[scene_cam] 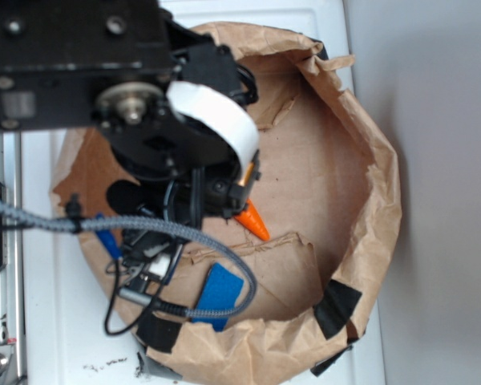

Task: Grab the carrot.

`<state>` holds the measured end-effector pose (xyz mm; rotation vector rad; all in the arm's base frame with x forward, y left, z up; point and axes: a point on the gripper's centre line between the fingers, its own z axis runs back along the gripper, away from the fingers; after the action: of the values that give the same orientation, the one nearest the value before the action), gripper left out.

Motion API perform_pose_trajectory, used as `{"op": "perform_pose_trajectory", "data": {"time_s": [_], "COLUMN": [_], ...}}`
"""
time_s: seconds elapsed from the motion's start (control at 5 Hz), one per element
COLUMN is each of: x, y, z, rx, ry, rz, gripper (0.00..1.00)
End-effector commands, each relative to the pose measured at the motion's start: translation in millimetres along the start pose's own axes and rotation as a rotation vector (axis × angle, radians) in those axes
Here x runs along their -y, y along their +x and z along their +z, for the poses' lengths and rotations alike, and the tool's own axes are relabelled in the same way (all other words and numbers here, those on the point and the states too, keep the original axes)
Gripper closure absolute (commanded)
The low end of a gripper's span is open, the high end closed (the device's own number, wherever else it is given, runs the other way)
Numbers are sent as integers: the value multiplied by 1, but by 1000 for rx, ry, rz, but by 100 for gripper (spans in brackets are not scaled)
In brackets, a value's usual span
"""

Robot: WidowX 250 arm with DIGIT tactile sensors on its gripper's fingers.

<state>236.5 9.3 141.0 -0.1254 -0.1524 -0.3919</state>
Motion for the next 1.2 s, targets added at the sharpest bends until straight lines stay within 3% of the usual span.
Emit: {"op": "perform_pose_trajectory", "data": {"time_s": [0.0,0.4,0.6,0.8,1.0], "x": [-26,-39,-48,-51,-52], "y": [1,16,23,25,27], "z": [-35,-93,-107,-124,-134], "rx": [16,18,12,41,60], "ry": [67,100,57,79,110], "rz": [-41,-71,-86,-95,-86], "gripper": [0,0,0,0,100]}}
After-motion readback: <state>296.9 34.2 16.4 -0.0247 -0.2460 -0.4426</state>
